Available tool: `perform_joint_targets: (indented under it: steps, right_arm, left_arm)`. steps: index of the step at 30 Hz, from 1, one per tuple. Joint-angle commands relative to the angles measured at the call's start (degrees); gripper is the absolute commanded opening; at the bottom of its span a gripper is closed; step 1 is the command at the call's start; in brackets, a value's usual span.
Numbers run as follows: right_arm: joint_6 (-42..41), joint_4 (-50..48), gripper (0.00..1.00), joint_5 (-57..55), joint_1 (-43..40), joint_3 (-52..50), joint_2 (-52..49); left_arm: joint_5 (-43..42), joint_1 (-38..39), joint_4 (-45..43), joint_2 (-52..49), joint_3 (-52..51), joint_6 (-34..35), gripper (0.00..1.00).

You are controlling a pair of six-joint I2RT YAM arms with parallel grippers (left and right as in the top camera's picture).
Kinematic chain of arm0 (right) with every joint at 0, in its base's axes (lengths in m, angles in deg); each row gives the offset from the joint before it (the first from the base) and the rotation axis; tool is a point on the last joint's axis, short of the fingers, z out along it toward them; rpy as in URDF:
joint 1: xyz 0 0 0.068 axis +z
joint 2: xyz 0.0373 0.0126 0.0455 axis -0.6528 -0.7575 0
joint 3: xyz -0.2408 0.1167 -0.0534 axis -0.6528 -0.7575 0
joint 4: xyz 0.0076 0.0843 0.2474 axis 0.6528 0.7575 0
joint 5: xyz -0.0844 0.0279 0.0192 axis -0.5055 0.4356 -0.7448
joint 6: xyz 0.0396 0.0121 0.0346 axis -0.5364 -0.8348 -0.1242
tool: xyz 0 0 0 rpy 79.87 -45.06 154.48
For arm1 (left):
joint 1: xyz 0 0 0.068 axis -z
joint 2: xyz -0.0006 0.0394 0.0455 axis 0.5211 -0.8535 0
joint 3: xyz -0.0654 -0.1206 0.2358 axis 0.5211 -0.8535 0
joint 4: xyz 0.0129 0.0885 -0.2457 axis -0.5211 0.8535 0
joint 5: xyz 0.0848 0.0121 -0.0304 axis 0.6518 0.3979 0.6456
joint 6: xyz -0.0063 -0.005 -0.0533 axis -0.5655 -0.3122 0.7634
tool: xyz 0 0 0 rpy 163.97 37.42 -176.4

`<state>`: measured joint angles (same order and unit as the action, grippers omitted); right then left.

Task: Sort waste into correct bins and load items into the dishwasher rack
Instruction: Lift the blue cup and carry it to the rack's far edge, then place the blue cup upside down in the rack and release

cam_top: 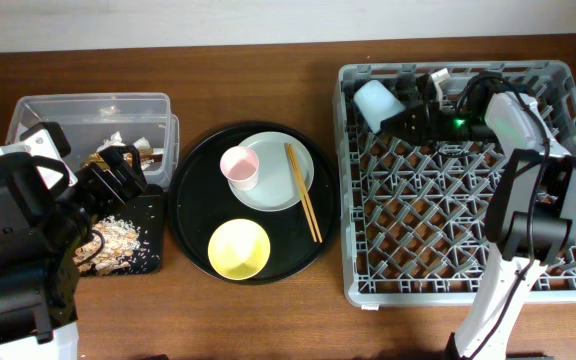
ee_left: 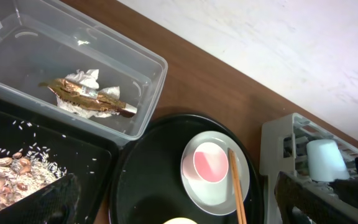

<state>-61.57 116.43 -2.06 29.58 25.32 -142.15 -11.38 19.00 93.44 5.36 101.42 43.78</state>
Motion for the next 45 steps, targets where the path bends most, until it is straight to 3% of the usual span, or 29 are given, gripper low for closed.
perform_joint_targets:
  steps: [1,4,12,16,21,24,25,26,28,29,31,33,41,44,45]
  right_arm:
    - [1.01,-1.22,0.09,0.79,1.77,0.02,-0.46]
    - [1.03,-2.60,0.04,3.80,1.90,0.02,-0.46]
    - [1.01,1.31,0.05,3.89,1.75,0.04,2.58]
    - [-3.69,0.96,0.11,-7.58,1.81,1.88,10.38]
    - [-22.86,-9.64,0.16,-37.31,5.57,2.97,26.56]
    - [-30.56,-14.34,0.27,-55.41,14.05,2.97,31.71]
    - [-35.91,-16.00,0.39,-67.01,19.85,2.95,31.65]
    - [-37.99,-17.25,0.44,-73.66,23.91,2.91,30.60]
    - [-41.57,-19.50,0.62,-82.75,29.88,2.91,27.71]
    - [-47.41,-20.41,0.76,-90.18,32.76,2.91,24.76]
    - [-54.23,-20.37,0.61,-96.32,33.86,2.91,21.20]
    - [-58.80,-20.74,0.53,-101.90,33.94,2.91,17.11]
    - [-59.25,-28.39,0.41,-110.99,33.94,2.91,6.27]
    - [-58.23,-29.55,0.05,-111.62,33.94,2.93,6.54]
    - [-56.61,-29.42,0.04,-111.89,33.94,2.93,6.69]
  left_arm:
    - [0.59,-0.13,-0.15,0.13,0.37,-1.11,0.99]
    - [0.59,-0.13,-0.15,0.13,0.37,-1.11,0.99]
    - [0.59,-0.13,-0.15,0.13,0.37,-1.11,0.99]
    - [0.61,-0.13,-0.15,0.11,0.37,-1.11,0.99]
    - [0.59,-0.13,-0.15,0.13,0.37,-1.11,0.99]
    - [0.61,-0.13,-0.15,0.13,0.37,-1.11,0.99]
    - [0.61,-0.13,-0.15,0.11,0.37,-1.11,0.99]
    - [0.61,-0.13,-0.15,0.13,0.37,-1.11,0.99]
    - [0.59,-0.13,-0.15,0.11,0.37,-1.11,0.99]
    - [0.61,-0.13,-0.15,0.11,0.37,-1.11,0.99]
    - [0.59,-0.13,-0.15,0.13,0.37,-1.11,0.99]
    - [0.59,-0.13,-0.15,0.13,0.37,-1.11,0.99]
    - [0.59,-0.13,-0.15,0.13,0.37,-1.11,0.99]
    - [0.61,-0.13,-0.15,0.13,0.37,-1.11,0.99]
    - [0.59,-0.13,-0.15,0.13,0.37,-1.11,0.99]
